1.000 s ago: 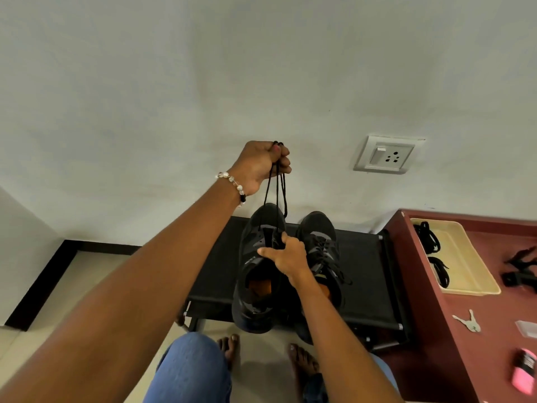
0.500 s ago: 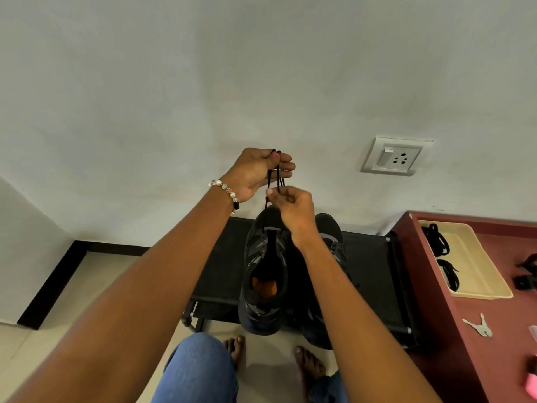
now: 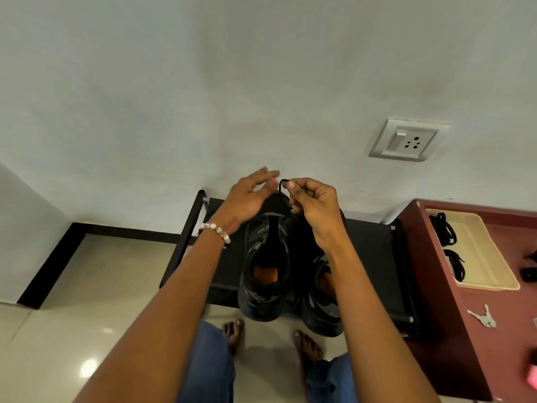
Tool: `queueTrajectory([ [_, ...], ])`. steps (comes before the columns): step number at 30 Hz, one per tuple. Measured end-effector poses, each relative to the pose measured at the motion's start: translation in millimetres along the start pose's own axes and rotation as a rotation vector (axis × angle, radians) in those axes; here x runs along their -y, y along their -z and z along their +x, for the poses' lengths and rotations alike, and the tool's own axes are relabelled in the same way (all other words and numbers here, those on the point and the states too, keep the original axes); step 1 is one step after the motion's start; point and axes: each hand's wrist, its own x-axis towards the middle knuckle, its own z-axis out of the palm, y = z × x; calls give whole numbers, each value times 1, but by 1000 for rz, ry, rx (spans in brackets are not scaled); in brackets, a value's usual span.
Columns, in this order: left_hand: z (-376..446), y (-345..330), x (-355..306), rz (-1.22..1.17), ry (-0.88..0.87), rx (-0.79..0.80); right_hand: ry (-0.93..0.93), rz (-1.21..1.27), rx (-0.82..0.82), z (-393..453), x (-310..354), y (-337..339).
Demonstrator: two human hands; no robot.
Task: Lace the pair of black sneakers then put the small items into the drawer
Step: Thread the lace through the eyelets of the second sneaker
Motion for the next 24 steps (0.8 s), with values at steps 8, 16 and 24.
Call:
queueTrajectory([
  [8, -13, -9, 30, -322, -39, -99, -101, 271, -324, -1, -31, 26],
  [16, -5, 7, 39, -230, -37, -355, 38, -605, -386, 7, -47, 36],
  [24, 8, -15, 38, 54, -78, -57, 217, -487, 46, 7, -53, -6],
])
